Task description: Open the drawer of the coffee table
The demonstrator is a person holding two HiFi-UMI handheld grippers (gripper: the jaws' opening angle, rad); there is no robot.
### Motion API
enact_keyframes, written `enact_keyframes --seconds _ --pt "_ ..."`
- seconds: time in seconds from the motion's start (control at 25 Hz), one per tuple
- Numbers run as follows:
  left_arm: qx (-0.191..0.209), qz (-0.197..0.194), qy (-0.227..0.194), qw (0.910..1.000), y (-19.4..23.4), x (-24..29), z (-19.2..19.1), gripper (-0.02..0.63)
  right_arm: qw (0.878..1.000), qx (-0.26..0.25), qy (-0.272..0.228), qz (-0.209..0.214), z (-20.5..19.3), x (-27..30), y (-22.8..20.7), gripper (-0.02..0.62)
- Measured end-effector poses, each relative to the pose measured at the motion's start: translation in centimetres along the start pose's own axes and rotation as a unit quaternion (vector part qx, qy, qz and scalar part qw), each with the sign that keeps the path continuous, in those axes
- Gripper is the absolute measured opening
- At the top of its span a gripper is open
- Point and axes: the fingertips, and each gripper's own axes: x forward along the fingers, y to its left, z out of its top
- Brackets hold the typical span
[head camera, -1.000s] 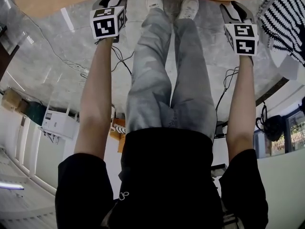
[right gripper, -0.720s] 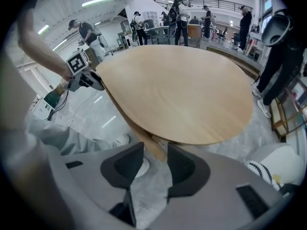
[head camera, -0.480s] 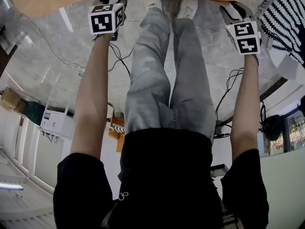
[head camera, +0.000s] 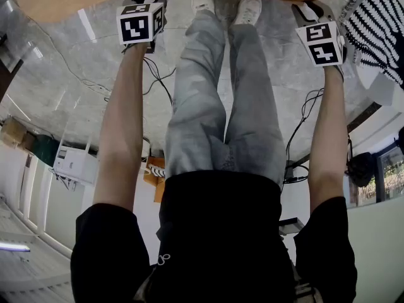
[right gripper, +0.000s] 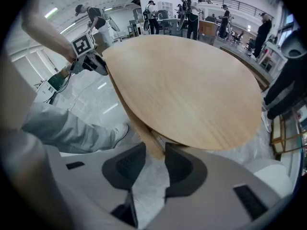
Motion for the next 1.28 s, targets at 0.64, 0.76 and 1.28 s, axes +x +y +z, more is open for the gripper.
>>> enact_keyframes --seconds 0.64,0.76,1.28 --pt "0.02 0.003 0.016 0.9997 -0.8 -1.0 -2.3 0.152 0.997 -0.063 0.034 0.003 -1.4 -0.8 1.9 0.097" --pt "0.021 0.003 0.022 0.9995 -1.2 -1.4 -3.4 0.149 0.997 -0.064 0.04 0.006 -2.2 -1.1 2.9 0.095" --pt "0.018 -0.004 0.059 0.9981 -2.9 -3.3 -8.7 0.141 0.995 -0.073 0.069 0.023 -5.3 -2.3 7.5 0.092"
